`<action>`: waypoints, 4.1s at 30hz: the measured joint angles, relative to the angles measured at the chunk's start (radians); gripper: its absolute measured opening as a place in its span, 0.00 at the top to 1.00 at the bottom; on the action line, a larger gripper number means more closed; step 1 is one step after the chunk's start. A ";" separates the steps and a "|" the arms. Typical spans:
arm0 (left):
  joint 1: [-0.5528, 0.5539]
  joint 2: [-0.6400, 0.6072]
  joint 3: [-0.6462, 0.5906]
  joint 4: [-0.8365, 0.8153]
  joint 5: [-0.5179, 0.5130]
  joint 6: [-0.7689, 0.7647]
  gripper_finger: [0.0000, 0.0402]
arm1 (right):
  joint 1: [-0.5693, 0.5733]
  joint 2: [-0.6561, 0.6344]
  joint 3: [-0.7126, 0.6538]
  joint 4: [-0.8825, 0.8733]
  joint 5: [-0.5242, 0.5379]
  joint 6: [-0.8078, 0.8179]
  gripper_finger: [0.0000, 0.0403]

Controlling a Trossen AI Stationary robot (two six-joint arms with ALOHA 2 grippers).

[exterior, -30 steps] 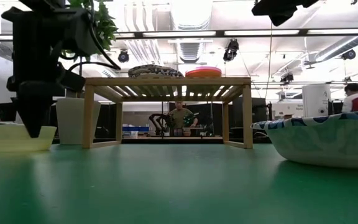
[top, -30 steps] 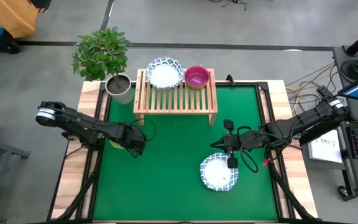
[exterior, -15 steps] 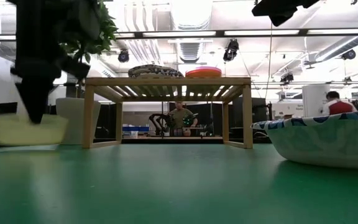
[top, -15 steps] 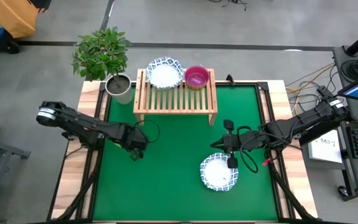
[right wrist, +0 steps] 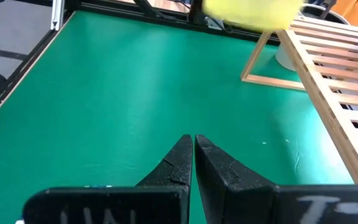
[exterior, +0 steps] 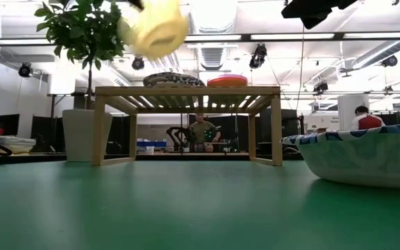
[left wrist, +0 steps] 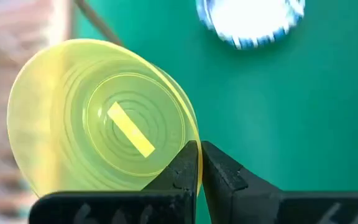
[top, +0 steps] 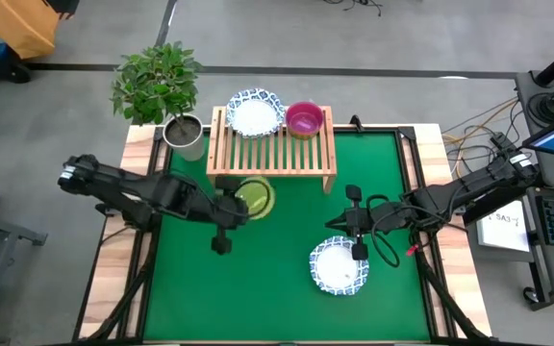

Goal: Place and stack bowls onto a shelf
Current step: Stack the yellow bowl on top of the purple bowl on the shelf, then stack the white patterned bowl on top of the white patterned bowl on the shelf

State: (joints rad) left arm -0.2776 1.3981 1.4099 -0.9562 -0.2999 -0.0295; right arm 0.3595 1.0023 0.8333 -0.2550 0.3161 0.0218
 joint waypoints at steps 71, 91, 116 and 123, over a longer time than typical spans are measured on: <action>0.619 0.672 0.833 -0.008 0.074 0.641 0.78 | 0.000 0.000 0.000 -0.024 -0.001 -0.041 0.98; 0.616 0.558 0.806 -0.277 0.192 0.412 0.74 | 0.000 0.000 -0.001 -0.024 -0.001 -0.041 0.98; 0.089 -0.350 -0.370 0.530 0.075 0.026 0.80 | -0.022 0.149 0.078 0.070 -0.003 0.352 0.98; 0.023 -0.553 -0.506 0.575 -0.065 -0.017 0.80 | -0.031 0.277 0.297 -0.244 -0.039 0.433 0.98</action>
State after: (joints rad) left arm -0.2550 0.8450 0.9043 -0.3816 -0.3647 -0.0468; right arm 0.3283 1.2788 1.1300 -0.4991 0.2769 0.4546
